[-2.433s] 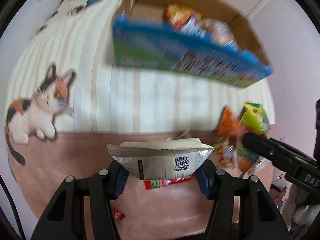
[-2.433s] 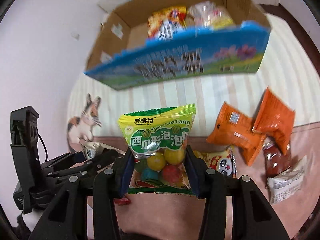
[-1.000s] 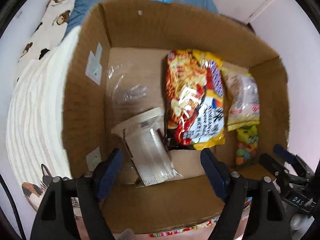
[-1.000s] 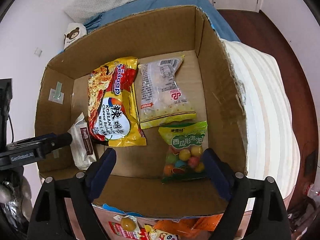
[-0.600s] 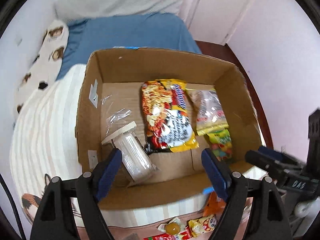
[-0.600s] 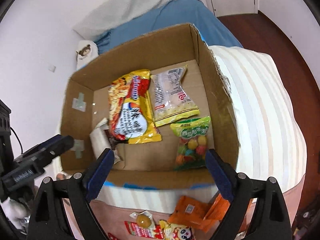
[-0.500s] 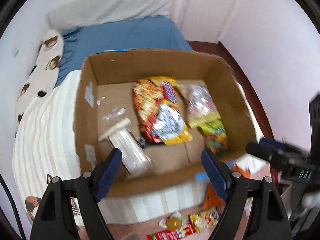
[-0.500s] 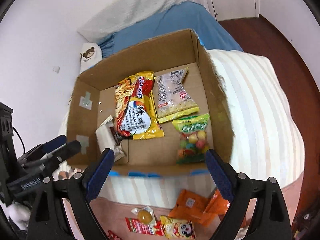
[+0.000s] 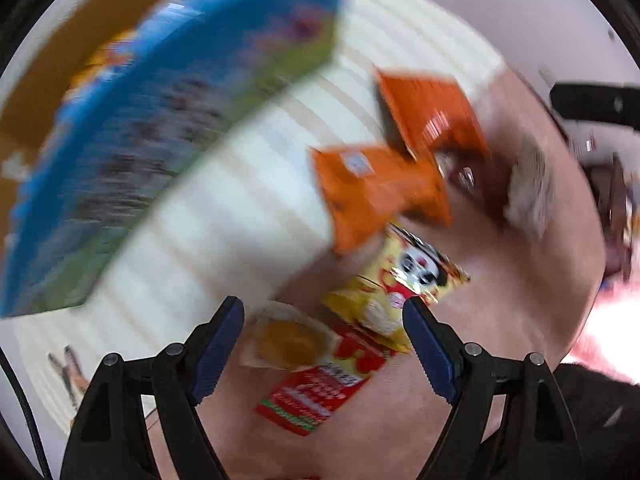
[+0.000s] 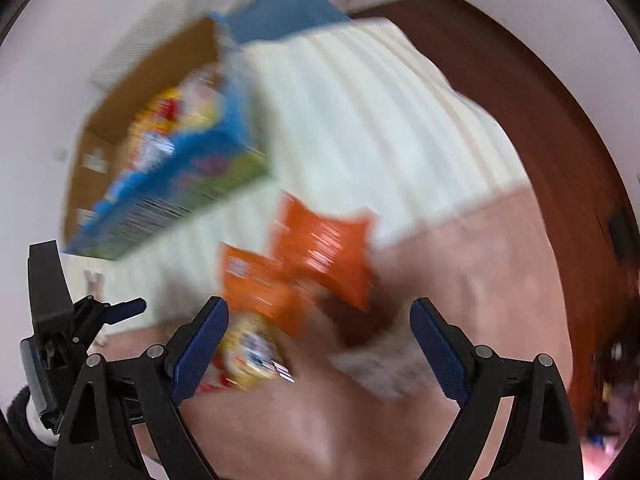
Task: Organize snacks
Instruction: 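Grasp the yellow panda snack with left tool while right tool grasps the white wrapped packet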
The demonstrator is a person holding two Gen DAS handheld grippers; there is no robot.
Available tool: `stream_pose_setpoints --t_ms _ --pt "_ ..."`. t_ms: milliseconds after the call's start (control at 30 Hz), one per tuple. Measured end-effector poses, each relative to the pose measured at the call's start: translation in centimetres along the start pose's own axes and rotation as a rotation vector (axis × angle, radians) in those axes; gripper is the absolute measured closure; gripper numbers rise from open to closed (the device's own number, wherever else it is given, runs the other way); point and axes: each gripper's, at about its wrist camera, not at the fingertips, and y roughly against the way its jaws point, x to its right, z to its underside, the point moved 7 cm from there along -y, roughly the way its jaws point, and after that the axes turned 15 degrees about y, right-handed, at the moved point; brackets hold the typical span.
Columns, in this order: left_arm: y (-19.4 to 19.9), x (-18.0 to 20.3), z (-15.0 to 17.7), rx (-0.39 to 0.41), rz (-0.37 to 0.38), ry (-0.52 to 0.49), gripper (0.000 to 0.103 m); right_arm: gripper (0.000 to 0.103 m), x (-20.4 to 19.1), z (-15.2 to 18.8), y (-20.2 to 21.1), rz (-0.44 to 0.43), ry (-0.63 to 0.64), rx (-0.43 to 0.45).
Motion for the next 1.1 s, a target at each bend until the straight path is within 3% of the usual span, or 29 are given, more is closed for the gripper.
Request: stream_pose_setpoints --t_ms 133,267,367,400,433,500,600,700,767,867,933,1100 --pt "-2.9 3.5 0.8 -0.056 0.005 -0.108 0.022 0.009 4.9 3.4 -2.3 -0.053 -0.200 -0.064" --pt "-4.9 6.6 1.6 -0.104 0.028 -0.213 0.022 0.009 6.9 5.5 -4.9 -0.105 -0.357 -0.095" --pt "-6.1 7.8 2.2 -0.143 0.055 -0.215 0.022 0.009 7.6 7.0 -6.8 -0.130 -0.454 -0.109" --pt "-6.4 8.0 2.3 -0.145 0.062 -0.202 0.026 0.010 7.6 7.2 -7.1 -0.139 -0.481 -0.106" --pt "-6.7 8.0 2.6 -0.156 0.067 -0.171 0.036 0.013 7.7 7.7 -7.4 -0.156 -0.512 -0.099" --pt "-6.9 7.4 2.9 -0.182 0.088 -0.088 0.044 0.032 7.8 8.2 -8.1 -0.169 -0.554 -0.090" --pt "-7.4 5.7 3.9 -0.221 0.121 0.104 0.044 0.042 7.1 8.3 -8.4 -0.145 -0.496 -0.101" --pt "-7.8 3.9 5.8 -0.273 0.201 0.301 0.044 0.044 5.7 7.6 -7.9 -0.088 -0.346 -0.128" --pt "-7.9 3.3 7.1 -0.284 0.242 0.377 0.044 0.045 4.5 7.6 -7.8 -0.047 -0.205 -0.177" --pt "-8.6 3.8 10.0 -0.306 0.284 0.410 0.044 0.045 2.6 7.6 -8.0 0.038 0.006 -0.252" --pt "-9.4 4.1 11.6 -0.336 0.298 0.433 0.041 0.044 1.9 7.9 -8.5 0.057 0.059 -0.283" --pt "-10.1 5.1 14.0 -0.332 0.276 0.429 0.033 0.028 2.1 8.5 -9.6 0.014 -0.004 -0.317"
